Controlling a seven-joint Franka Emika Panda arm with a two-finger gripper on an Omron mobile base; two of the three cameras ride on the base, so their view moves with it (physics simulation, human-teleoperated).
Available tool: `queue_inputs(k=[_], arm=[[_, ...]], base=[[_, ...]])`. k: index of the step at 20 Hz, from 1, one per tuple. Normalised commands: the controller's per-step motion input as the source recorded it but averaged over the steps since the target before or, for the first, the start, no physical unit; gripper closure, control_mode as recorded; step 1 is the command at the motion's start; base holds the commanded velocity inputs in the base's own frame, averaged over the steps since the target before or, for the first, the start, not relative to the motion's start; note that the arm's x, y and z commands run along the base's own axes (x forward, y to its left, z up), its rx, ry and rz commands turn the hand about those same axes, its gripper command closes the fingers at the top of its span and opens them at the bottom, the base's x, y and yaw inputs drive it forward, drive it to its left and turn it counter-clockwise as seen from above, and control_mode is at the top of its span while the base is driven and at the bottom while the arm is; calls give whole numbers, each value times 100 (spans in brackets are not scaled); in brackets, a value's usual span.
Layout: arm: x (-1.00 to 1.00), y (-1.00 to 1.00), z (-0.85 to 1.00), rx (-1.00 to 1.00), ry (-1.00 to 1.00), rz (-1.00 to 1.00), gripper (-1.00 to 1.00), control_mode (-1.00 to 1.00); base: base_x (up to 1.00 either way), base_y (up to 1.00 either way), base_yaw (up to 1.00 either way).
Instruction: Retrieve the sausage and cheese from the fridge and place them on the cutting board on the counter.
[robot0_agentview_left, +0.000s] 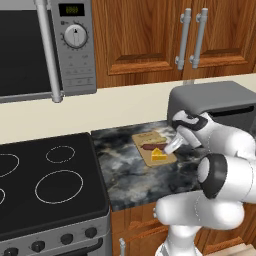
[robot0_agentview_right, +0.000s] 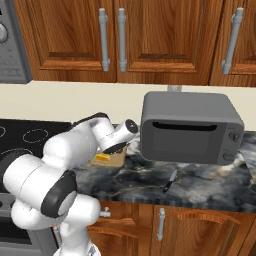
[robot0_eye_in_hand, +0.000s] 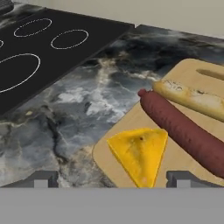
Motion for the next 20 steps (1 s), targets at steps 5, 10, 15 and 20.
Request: queue_inputs(k=[5,10,15,20], arm=[[-44,8,43,-1,-6,-14,-100,-100],[-49,6,44,-5,-8,-8,-100,-100],[-54,3,36,-17,-4,-13,-100,-100],[-56,0,26,-7,0,-28,-100,-100]], base=[[0,0,0],[0,0,0],[0,0,0],[0,0,0]])
